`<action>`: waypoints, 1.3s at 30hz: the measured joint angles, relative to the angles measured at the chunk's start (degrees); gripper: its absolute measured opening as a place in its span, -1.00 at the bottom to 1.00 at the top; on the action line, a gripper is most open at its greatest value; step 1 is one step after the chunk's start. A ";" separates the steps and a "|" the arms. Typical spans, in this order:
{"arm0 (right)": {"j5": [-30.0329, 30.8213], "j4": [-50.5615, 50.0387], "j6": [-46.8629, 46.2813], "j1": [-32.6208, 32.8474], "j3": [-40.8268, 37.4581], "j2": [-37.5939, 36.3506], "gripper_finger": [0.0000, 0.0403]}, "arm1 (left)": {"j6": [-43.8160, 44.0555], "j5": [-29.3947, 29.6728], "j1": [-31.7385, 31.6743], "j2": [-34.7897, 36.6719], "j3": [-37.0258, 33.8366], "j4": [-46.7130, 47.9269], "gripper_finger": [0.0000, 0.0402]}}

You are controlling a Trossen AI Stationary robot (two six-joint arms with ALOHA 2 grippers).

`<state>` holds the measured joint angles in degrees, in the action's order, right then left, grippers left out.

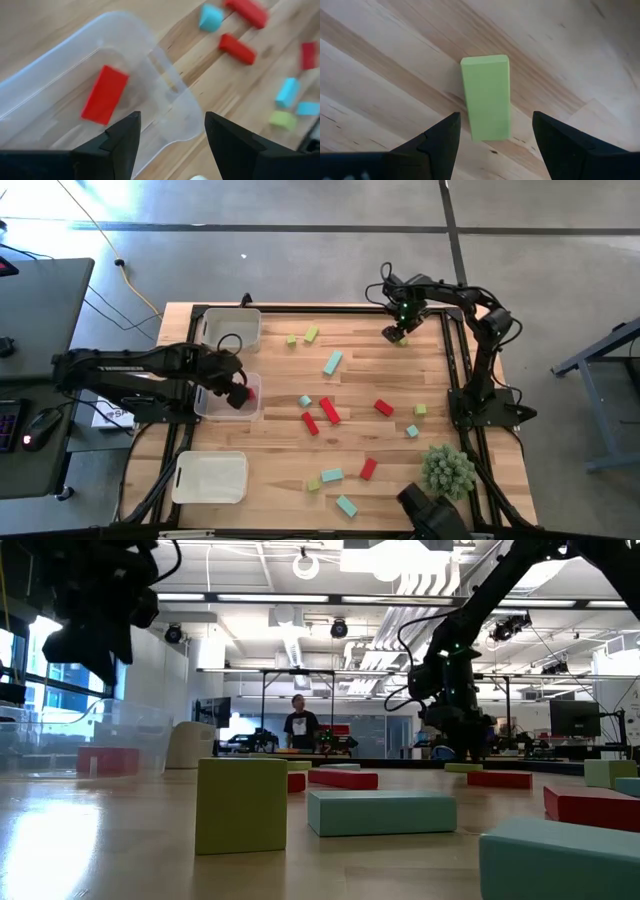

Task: Sort & place blocks by color
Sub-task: Put the light green block into the gray bin

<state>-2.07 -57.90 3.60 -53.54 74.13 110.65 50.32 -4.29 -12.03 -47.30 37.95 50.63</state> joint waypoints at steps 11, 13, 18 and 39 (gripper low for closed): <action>0.54 -0.14 1.15 1.73 0.00 0.76 0.17 | 0.68 3.84 0.02 4.11 0.02 -14.13 0.04; 0.98 -0.04 1.40 1.81 0.00 0.76 0.17 | 0.68 5.23 0.02 4.32 0.02 -16.42 0.04; 3.15 0.12 1.51 1.75 0.00 0.76 0.17 | 0.53 6.47 0.02 4.29 0.02 -21.07 0.04; 1.99 -1.89 -2.08 1.83 0.22 4.43 -0.30 | 0.73 7.84 0.02 4.25 0.02 -21.59 0.04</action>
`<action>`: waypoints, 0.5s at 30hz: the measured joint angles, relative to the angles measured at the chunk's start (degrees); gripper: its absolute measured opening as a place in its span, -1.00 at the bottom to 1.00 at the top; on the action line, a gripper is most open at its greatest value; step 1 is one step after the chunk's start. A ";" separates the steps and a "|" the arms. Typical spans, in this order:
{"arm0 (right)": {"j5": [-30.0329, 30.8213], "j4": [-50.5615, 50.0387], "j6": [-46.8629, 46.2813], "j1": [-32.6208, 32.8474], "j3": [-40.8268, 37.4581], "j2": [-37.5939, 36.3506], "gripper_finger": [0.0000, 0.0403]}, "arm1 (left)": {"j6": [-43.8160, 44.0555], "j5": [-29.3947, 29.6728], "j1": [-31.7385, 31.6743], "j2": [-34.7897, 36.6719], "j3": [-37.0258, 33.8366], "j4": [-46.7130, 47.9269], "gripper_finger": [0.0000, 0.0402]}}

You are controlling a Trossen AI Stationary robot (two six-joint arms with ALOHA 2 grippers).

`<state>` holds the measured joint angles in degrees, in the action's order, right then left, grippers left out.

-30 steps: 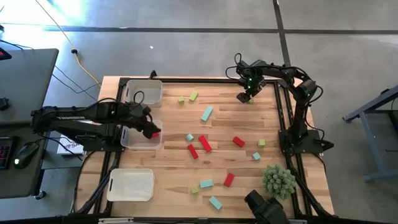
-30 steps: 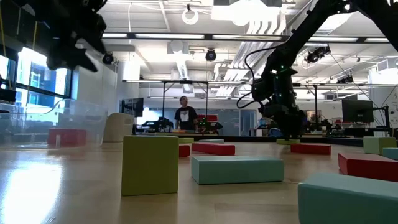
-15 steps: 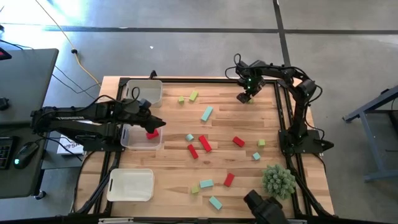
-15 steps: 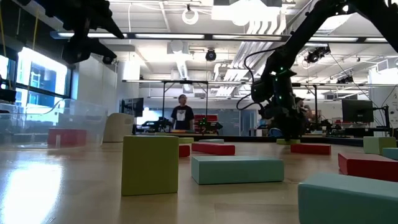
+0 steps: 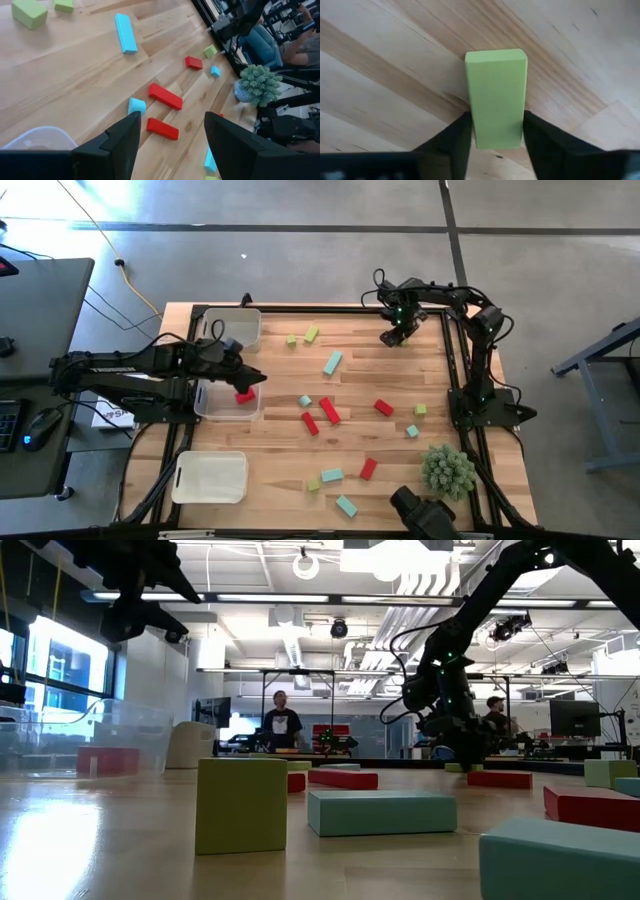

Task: Sort & place blocks by color
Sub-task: Put the light green block into the gray bin

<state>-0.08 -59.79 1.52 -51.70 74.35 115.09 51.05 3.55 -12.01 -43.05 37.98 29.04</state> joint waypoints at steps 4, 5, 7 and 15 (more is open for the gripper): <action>-0.04 -0.07 -1.11 0.07 0.00 0.00 -0.52 | 0.95 1.45 -0.02 0.00 0.00 -1.02 0.04; -0.21 -0.15 -1.09 0.04 0.00 0.01 -0.52 | 1.12 1.70 -0.02 0.00 0.00 -1.33 0.04; -0.95 -0.38 -1.11 0.00 0.00 -0.21 -0.52 | 0.57 1.86 0.00 -0.02 0.00 -2.64 0.04; -7.81 -3.79 -1.70 2.65 -0.33 -4.61 -0.52 | -5.89 1.85 -1.80 0.00 0.00 -6.78 0.04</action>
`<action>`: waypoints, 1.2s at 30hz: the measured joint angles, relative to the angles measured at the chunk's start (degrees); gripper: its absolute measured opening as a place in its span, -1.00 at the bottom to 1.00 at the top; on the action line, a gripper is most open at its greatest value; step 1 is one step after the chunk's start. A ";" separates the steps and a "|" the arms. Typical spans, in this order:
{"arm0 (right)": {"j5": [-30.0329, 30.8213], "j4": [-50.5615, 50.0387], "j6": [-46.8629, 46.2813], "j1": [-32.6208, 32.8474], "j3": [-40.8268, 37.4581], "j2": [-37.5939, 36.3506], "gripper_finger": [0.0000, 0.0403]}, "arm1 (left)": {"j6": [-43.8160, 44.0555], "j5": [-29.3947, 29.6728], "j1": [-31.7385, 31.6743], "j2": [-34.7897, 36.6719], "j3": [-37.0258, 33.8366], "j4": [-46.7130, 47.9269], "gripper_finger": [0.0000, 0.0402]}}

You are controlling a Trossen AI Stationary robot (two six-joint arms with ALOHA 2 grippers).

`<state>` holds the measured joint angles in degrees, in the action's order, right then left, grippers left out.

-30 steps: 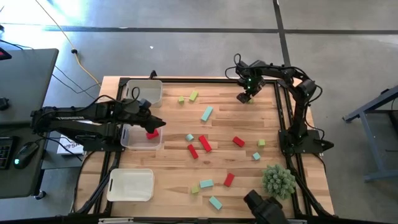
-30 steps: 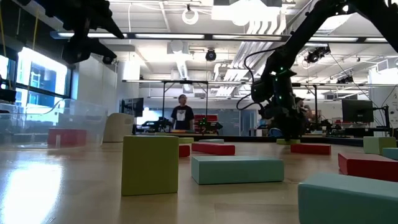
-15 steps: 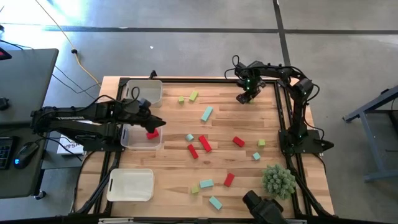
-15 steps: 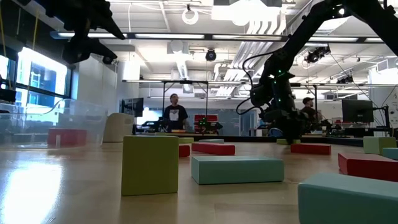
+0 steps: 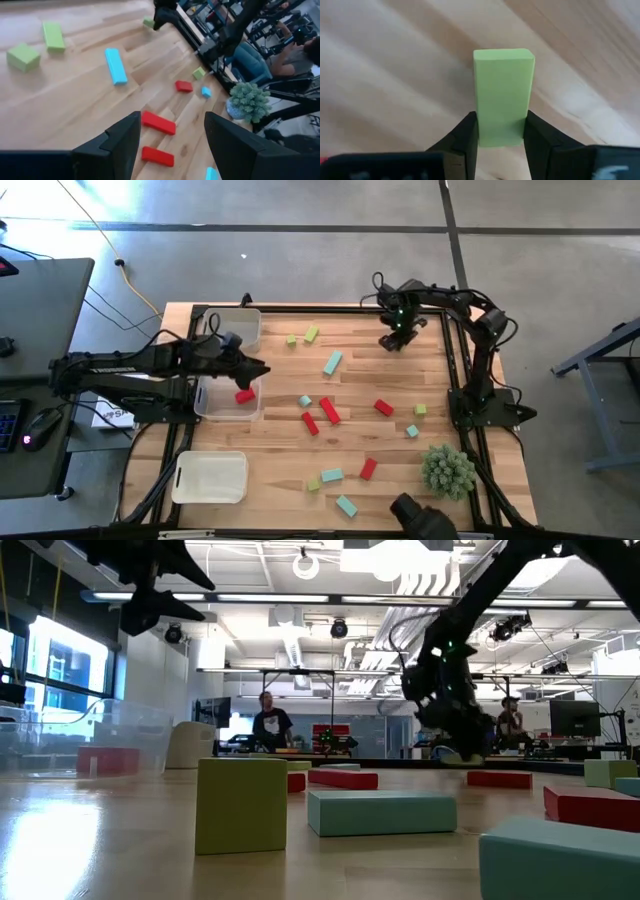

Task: Sort & place blocks by color
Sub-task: Put the light green block into the gray bin

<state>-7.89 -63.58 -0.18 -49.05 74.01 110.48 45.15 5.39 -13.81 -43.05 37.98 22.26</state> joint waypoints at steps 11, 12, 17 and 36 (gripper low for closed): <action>-10.24 1.46 -6.92 13.85 -0.03 -6.07 -0.52 | -11.02 -1.54 -0.84 -0.02 0.00 0.04 0.04; -11.70 2.41 -8.04 15.25 -0.01 -6.63 -0.52 | -12.17 -2.42 -0.84 -0.02 0.00 0.06 0.04; -17.06 9.18 -13.93 22.29 0.03 -8.79 -0.52 | -16.13 -5.76 -0.82 -0.02 0.00 0.11 0.04; -18.38 56.51 -34.14 42.08 0.12 -10.93 -0.52 | -14.70 -6.70 -0.80 -0.09 0.00 -3.18 0.04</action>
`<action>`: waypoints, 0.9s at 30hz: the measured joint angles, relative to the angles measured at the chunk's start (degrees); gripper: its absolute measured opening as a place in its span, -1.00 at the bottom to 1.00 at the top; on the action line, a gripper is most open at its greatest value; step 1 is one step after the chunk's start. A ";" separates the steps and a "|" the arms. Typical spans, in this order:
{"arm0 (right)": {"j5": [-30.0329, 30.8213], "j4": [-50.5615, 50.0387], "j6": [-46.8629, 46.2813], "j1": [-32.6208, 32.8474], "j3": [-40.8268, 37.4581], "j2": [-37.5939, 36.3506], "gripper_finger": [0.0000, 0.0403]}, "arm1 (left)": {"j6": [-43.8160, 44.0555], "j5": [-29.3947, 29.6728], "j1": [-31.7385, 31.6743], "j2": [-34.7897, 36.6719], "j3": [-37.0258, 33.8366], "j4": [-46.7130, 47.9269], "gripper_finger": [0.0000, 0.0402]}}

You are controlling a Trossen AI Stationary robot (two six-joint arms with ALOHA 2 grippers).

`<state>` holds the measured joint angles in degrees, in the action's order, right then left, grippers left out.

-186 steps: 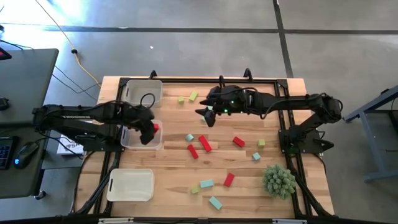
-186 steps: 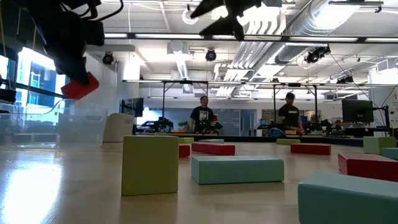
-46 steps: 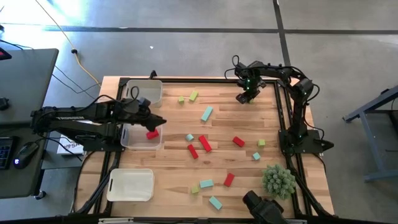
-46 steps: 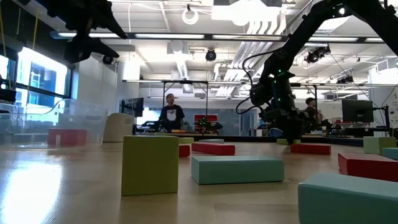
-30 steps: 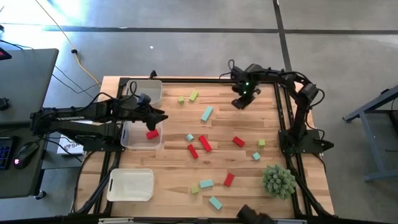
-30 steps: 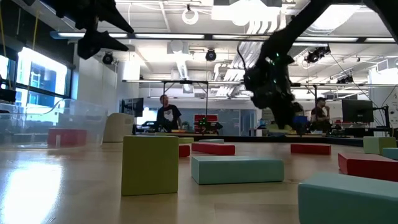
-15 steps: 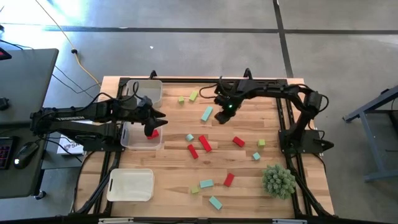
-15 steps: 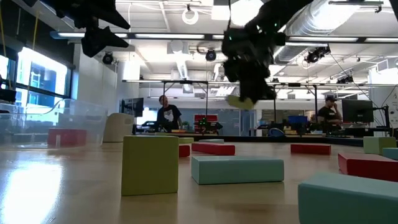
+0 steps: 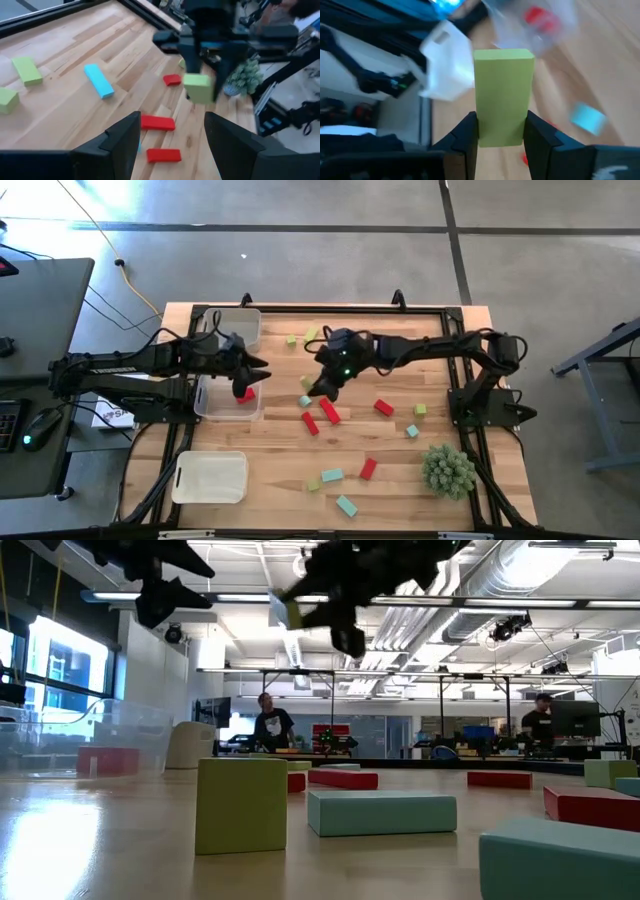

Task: Sort & place blocks by color
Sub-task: Put the light green block into the gray bin

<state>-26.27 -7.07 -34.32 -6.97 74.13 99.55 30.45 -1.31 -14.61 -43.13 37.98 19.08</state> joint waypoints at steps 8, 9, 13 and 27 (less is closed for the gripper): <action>3.78 12.07 -3.22 2.80 0.00 0.00 -0.52 | 2.81 -1.12 0.00 0.00 0.00 -3.92 0.18; 3.79 13.69 -3.48 3.00 0.00 0.00 -0.52 | 4.40 -1.28 0.00 0.00 0.00 -5.13 0.21; 5.65 18.99 -4.90 3.51 0.04 0.00 -0.52 | 8.57 -1.61 0.00 -0.09 0.00 -8.75 0.35; 12.84 25.20 -9.39 3.66 0.07 0.00 -0.52 | 15.42 -3.23 0.04 -0.13 0.00 -18.76 0.39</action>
<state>-13.43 18.13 -43.70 -3.31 74.19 99.55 45.87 -4.54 -14.57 -43.27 37.98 0.32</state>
